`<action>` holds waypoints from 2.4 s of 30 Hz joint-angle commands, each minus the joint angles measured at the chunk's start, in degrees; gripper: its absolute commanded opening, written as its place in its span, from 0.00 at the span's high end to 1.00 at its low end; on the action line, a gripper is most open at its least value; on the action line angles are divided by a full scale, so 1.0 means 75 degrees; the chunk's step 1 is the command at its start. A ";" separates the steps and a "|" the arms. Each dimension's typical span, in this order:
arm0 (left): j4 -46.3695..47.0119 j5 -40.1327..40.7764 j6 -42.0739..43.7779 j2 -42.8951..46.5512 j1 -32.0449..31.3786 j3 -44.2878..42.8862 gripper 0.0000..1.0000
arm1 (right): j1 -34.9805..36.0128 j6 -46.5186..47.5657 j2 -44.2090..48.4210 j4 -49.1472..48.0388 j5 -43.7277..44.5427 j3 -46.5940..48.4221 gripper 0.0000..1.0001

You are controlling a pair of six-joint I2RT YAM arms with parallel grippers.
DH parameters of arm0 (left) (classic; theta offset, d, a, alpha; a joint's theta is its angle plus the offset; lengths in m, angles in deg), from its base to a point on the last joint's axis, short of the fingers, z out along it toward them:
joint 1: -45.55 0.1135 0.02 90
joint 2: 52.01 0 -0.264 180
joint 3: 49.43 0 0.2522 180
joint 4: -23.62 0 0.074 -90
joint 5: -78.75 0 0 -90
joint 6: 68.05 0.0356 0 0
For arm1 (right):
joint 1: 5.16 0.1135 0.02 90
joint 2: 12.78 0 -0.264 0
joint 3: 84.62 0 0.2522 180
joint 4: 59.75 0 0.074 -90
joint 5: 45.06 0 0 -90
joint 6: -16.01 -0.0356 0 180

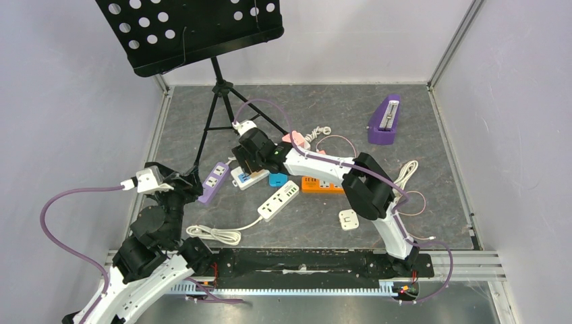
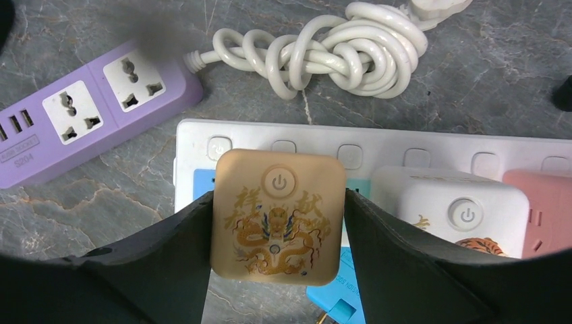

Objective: Insert the plug

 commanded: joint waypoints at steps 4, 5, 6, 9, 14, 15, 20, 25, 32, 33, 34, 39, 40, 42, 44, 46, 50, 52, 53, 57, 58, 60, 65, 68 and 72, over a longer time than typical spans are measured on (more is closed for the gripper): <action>0.0062 0.0307 -0.0158 -0.0081 -0.0010 -0.0049 0.33 | 0.0009 0.0108 -0.0169 0.0132 -0.0167 0.0177 0.35; 0.0063 0.0300 -0.0158 -0.0083 -0.0010 -0.0046 0.33 | 0.0009 0.0109 -0.0142 0.0129 -0.0172 0.0133 0.38; 0.0063 0.0304 -0.0169 -0.0090 -0.0011 -0.0049 0.33 | 0.0009 0.0109 -0.0136 0.0130 -0.0183 0.0094 0.41; 0.0063 0.0313 -0.0158 -0.0083 -0.0010 -0.0065 0.33 | 0.0054 0.0115 -0.0104 0.0149 -0.0090 -0.0094 0.55; 0.0044 0.0304 -0.0158 -0.0063 -0.0010 -0.0060 0.33 | 0.0241 0.0064 0.0046 -0.0319 0.0296 -0.1071 0.96; 0.0033 0.0303 -0.0151 -0.0061 -0.0010 -0.0063 0.33 | 0.0280 0.0000 0.0117 -0.0504 0.0287 -0.1423 1.00; 0.0039 0.0324 -0.0163 -0.0049 -0.0010 -0.0059 0.33 | 0.0395 -0.0302 0.0024 -0.1033 0.0431 -0.2455 1.00; 0.0036 0.0324 -0.0165 -0.0078 -0.0010 -0.0064 0.33 | 0.0419 -0.0333 -0.0582 -0.0784 0.0342 -0.2440 1.00; 0.0016 0.0324 -0.0227 -0.0068 -0.0010 -0.0067 0.33 | 0.0475 -0.0566 -0.1192 -0.0790 0.0586 -0.2655 1.00; 0.0013 0.0318 -0.0216 -0.0071 -0.0010 -0.0063 0.33 | 0.0486 -0.0574 -0.1238 -0.0830 0.0585 -0.2708 1.00; 0.0016 0.0323 -0.0228 -0.0072 -0.0010 -0.0063 0.33 | 0.0489 -0.0583 -0.1253 -0.0809 0.0586 -0.2717 1.00; 0.0015 0.0324 -0.0257 -0.0116 -0.0010 -0.0059 0.33 | 0.0481 -0.0544 -0.0839 -0.0582 0.0920 -0.2298 0.86; 0.0013 0.0317 -0.0280 -0.0125 -0.0010 -0.0069 0.33 | 0.0452 -0.0528 -0.0698 -0.0540 0.0969 -0.2098 0.80; 0.0010 0.0306 -0.0321 -0.0162 -0.0011 -0.0084 0.32 | 0.0283 -0.0567 -0.0464 -0.0471 0.0948 -0.1633 0.76; 0.0023 0.0281 -0.0373 -0.0249 -0.0010 -0.0092 0.30 | 0.0076 -0.0577 -0.0228 -0.0466 0.0893 -0.1138 0.67; 0.0059 0.0202 -0.0388 -0.0352 -0.0010 -0.0110 0.28 | -0.0089 -0.0484 -0.0071 -0.0495 0.0788 -0.0587 0.52; 0.0085 -0.0022 -0.0404 -0.0643 -0.0010 -0.0201 0.22 | -0.0372 -0.0289 0.0174 -0.0581 0.0045 0.0256 0.14; 0.0133 -0.0162 -0.0356 -0.0842 -0.0012 -0.0253 0.19 | -0.0484 -0.0218 0.0388 -0.0681 -0.0379 0.0344 0.06; 0.0124 -0.0189 -0.0373 -0.0943 -0.0010 -0.0299 0.18 | -0.0514 -0.0221 0.0538 -0.0756 -0.0541 0.0279 0.04; 0.0051 -0.0666 -0.0387 -0.1335 -0.0010 -0.0433 0.16 | -0.0617 -0.0254 0.1296 -0.0841 -0.0671 -0.0351 0.04; 0.0046 -0.0876 -0.0381 -0.1396 -0.0010 -0.0444 0.16 | -0.0640 -0.0269 0.1584 -0.0867 -0.0642 -0.0600 0.05; 0.0051 -0.1243 -0.0436 -0.1497 -0.0010 -0.0436 0.16 | -0.0713 -0.0315 0.2193 -0.0929 -0.0560 -0.1275 0.08; 0.0176 -0.2147 -0.0480 -0.1731 -0.0010 -0.0334 0.16 | -0.1026 -0.0522 0.3802 -0.0940 0.0073 -0.3416 0.20; 0.0180 -0.2851 -0.0467 -0.2047 -0.0011 -0.0251 0.16 | -0.1334 -0.0726 0.4776 -0.0896 0.0254 -0.4803 0.23; 0.0167 -0.3348 -0.0717 -0.2462 -0.0010 -0.0163 0.16 | -0.1652 -0.0832 0.5906 -0.0698 0.0627 -0.6261 0.24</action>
